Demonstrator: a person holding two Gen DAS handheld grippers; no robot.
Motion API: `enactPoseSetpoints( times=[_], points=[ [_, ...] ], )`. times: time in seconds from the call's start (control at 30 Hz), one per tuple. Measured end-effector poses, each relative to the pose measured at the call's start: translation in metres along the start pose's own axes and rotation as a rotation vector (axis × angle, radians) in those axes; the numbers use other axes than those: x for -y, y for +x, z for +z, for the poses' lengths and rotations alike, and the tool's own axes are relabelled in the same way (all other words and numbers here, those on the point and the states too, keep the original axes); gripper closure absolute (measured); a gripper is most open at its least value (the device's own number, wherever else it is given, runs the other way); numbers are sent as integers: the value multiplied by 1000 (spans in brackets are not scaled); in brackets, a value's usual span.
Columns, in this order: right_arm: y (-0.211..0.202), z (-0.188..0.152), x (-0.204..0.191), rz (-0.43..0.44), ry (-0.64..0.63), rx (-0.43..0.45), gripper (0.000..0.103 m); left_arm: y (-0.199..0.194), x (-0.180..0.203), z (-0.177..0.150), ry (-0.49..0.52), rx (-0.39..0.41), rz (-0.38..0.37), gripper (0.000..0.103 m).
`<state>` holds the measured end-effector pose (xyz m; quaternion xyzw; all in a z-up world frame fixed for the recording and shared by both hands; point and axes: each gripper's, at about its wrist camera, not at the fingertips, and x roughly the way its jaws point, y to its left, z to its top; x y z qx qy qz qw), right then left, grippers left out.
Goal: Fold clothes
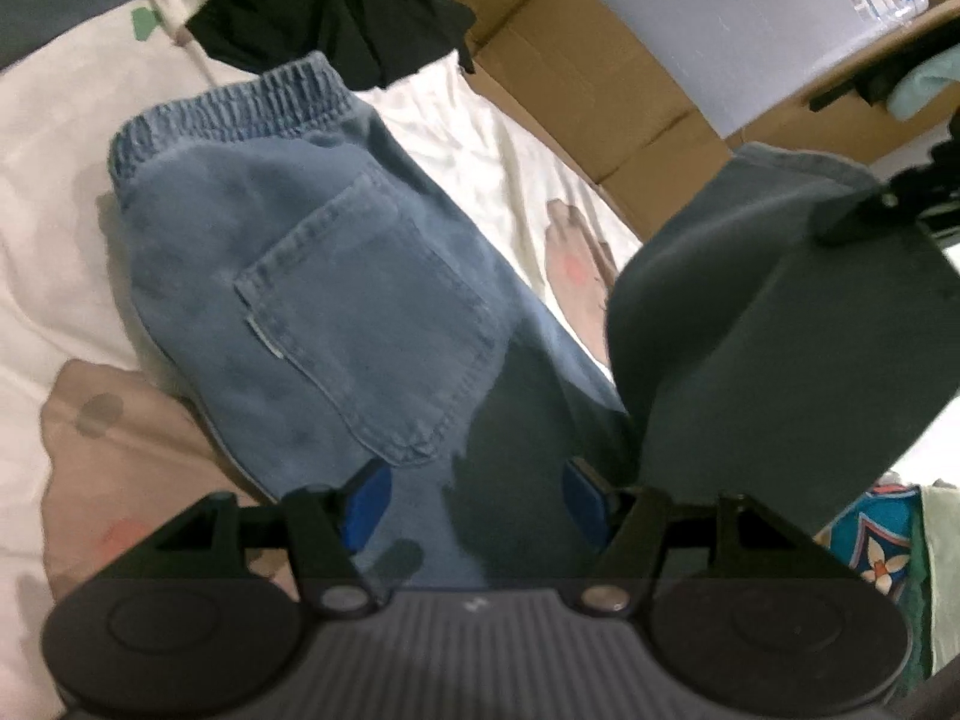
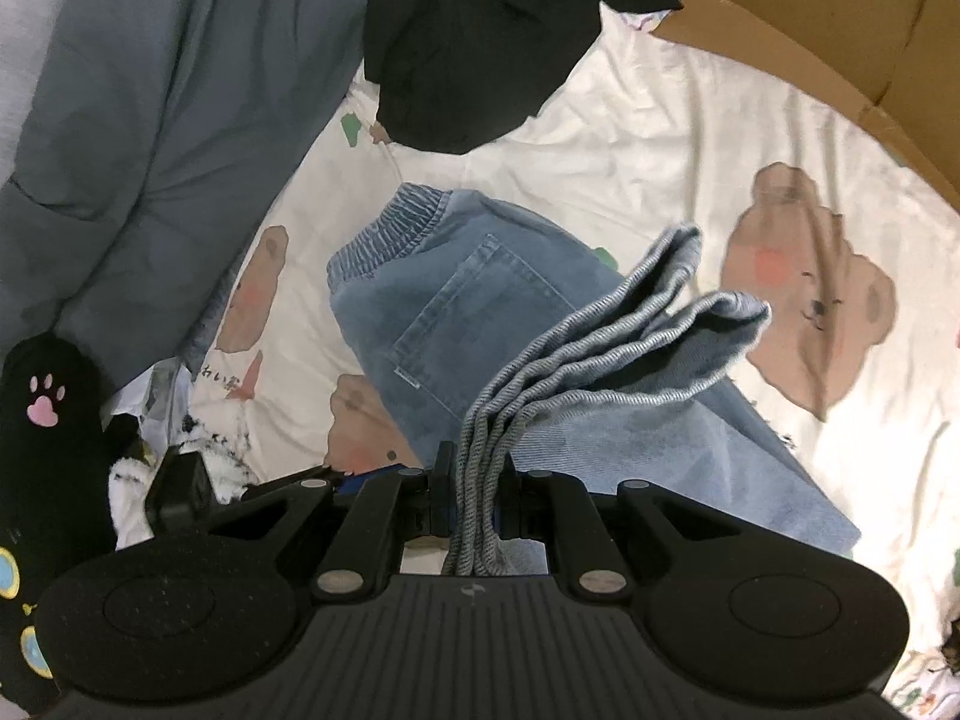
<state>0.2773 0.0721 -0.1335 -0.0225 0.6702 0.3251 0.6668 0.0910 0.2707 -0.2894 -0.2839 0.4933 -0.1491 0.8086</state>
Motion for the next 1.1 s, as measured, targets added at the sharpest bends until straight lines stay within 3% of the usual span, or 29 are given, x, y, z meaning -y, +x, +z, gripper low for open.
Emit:
enactPoseSetpoints(
  times=[0.27, 0.53, 0.73, 0.8, 0.87, 1.1],
  points=[
    [55, 20, 2, 23, 108, 15, 94, -10, -12, 4, -49, 49, 25, 37],
    [113, 21, -8, 77, 94, -27, 91, -17, -22, 7, -63, 105, 60, 35],
    [136, 25, -3, 212, 145, -14, 78, -37, -28, -5, -77, 291, 51, 26],
    [138, 26, -1, 265, 147, -8, 64, -37, -32, -10, -92, 302, 55, 26],
    [140, 27, 1, 286, 134, 1, 63, -37, -35, -13, -97, 299, 55, 26],
    [145, 33, 17, 223, -1, 73, 63, -31, -49, -19, -159, 326, 93, 19]
  ],
)
